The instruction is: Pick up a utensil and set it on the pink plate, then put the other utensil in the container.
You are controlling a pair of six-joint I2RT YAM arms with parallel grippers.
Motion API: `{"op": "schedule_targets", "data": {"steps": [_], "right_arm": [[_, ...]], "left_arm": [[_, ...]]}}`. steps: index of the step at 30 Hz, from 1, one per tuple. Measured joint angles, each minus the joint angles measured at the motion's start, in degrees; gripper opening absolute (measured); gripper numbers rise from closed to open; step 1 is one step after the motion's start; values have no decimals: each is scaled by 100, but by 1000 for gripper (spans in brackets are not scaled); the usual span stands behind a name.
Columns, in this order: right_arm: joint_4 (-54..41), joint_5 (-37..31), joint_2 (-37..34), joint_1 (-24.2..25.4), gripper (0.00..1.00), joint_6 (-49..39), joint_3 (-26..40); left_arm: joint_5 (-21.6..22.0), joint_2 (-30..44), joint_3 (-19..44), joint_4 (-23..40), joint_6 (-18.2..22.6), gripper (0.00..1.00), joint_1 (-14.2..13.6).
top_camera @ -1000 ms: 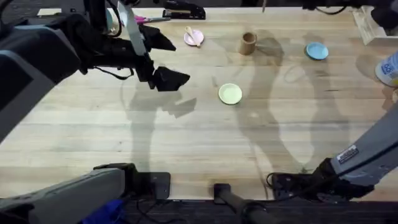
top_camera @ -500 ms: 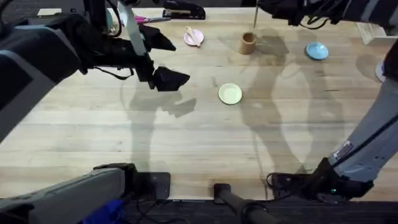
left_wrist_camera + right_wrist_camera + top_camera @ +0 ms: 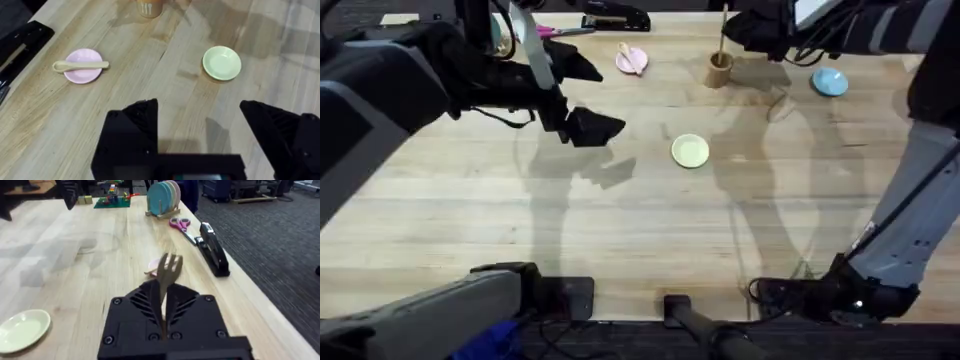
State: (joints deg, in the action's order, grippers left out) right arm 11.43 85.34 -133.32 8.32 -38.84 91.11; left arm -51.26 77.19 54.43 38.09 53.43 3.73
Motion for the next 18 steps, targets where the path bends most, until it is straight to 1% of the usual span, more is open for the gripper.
{"op": "schedule_targets", "data": {"steps": [11, 18], "right_arm": [[104, -2, -377, 0, 34, -1, 0], [104, -2, -410, 0, 61, -1, 0]], "left_arm": [[-1, 0, 0, 0, 2, 995, 0], [-1, 0, 0, 0, 2, 995, 0]]}}
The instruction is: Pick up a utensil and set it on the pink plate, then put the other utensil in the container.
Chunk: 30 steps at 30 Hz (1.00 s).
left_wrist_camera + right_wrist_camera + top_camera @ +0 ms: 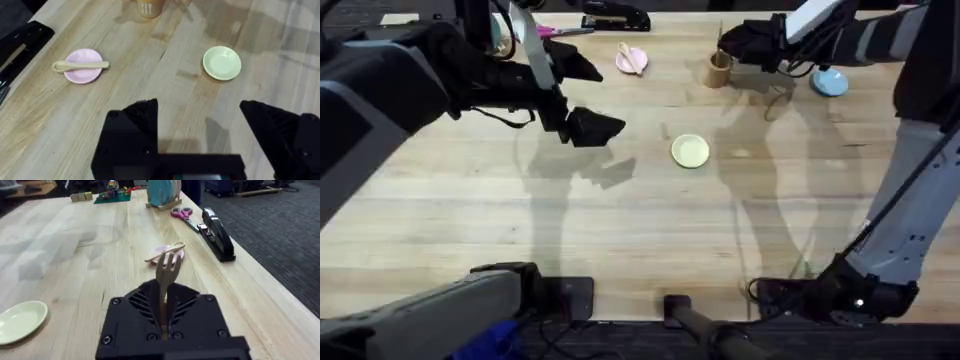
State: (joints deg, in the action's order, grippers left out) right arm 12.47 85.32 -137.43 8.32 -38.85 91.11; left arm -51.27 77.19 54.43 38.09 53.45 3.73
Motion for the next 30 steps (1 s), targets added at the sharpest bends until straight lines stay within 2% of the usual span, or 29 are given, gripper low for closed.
{"op": "schedule_targets", "data": {"steps": [4, 6, 8, 12, 13, 19, 30], "right_arm": [[4, 2, -1, 0, 67, 0, 0], [4, 0, -2, 0, 106, 0, 0], [4, 1, -1, 0, 341, 2, 0], [6, 2, -2, 0, 932, 0, 0], [15, 0, -2, 0, 978, -15, 0], [17, 2, -2, -7, 997, 153, 0], [-59, -10, 103, -7, 998, 1416, 0]], "left_arm": [[0, 0, 0, 0, -2, 995, 0], [0, 0, 0, 0, 0, 995, 0], [0, 0, 0, 0, 0, 995, 0], [0, 0, 0, 0, 0, 995, 0], [0, 0, 0, 0, 0, 995, 0], [2, 0, 0, 0, 0, 996, 0], [0, 0, 0, 0, 0, 996, 0]]}}
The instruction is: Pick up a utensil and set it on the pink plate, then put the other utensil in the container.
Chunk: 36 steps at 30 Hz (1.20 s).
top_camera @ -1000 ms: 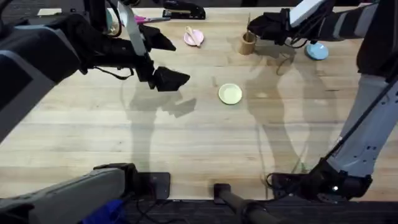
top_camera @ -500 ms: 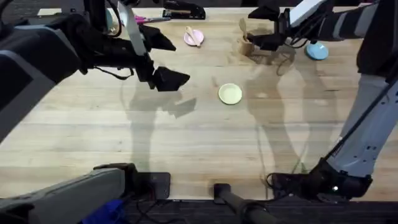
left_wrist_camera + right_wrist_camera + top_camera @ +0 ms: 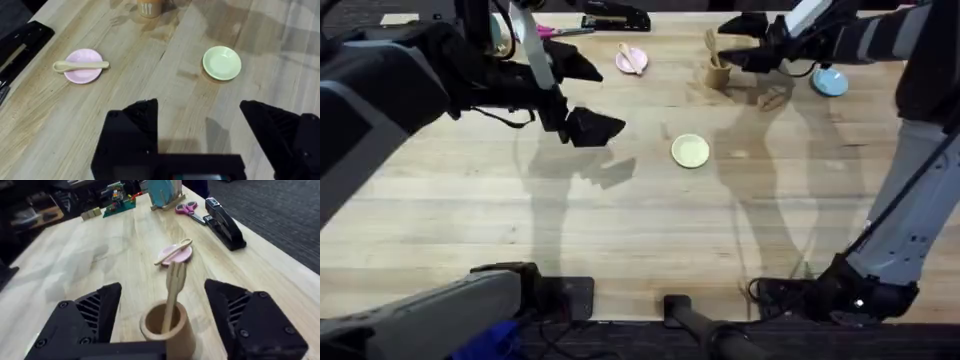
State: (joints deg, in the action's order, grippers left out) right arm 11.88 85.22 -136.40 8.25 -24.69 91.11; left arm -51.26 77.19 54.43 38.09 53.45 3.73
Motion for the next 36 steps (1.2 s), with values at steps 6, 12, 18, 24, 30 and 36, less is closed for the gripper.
{"op": "schedule_targets", "data": {"steps": [6, 12, 18, 24, 30, 36], "right_arm": [[-1053, -606, 909, 0, 997, 186, 0], [-2588, -1631, 1982, -18, 997, 238, 13], [-4627, -3697, 3119, -429, 997, 154, 11], [-5973, -5204, 3830, -991, 997, 109, 11], [-6445, -6658, 4425, -1635, 997, 289, -313], [-6131, -7582, 5259, -1801, 998, 764, -1320]], "left_arm": [[2, 0, 0, 0, 0, 995, 0], [0, 0, 0, 0, 0, 995, 0], [0, 0, 0, 0, 2, 995, 0], [0, 0, 0, 0, 2, 995, 0], [2, 0, 0, 0, 2, 995, 0], [2, 0, 0, 0, 9, 995, 0]]}}
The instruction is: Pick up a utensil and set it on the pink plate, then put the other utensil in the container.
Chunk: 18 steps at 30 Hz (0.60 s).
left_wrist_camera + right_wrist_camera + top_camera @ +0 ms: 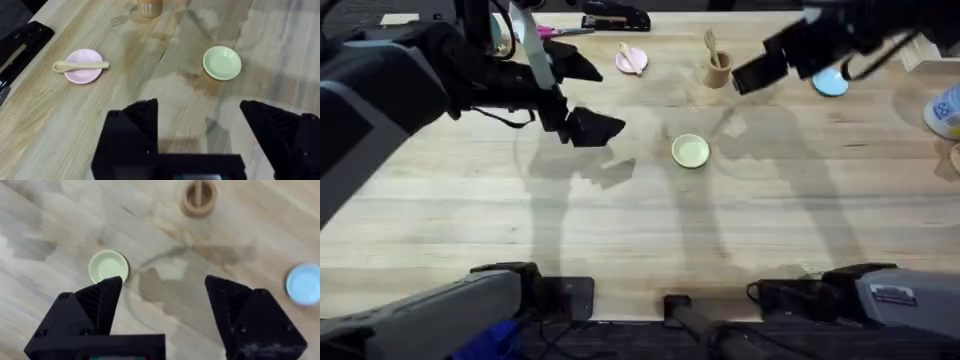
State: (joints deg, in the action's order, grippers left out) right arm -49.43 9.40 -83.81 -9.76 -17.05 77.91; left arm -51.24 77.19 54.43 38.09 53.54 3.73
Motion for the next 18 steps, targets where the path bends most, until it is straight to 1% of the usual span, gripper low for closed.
{"op": "schedule_targets", "data": {"steps": [3, 10, 18], "right_arm": [[26, -198, 409, 0, 998, 147, -378], [259, -336, 1170, 0, 998, 250, -980], [1454, -385, 1627, 0, 998, 328, -1736]], "left_arm": [[0, 0, 0, 0, 7, 995, 0], [0, 0, 0, -2, 9, 995, 0], [0, 0, 0, -2, 7, 995, 0]]}}
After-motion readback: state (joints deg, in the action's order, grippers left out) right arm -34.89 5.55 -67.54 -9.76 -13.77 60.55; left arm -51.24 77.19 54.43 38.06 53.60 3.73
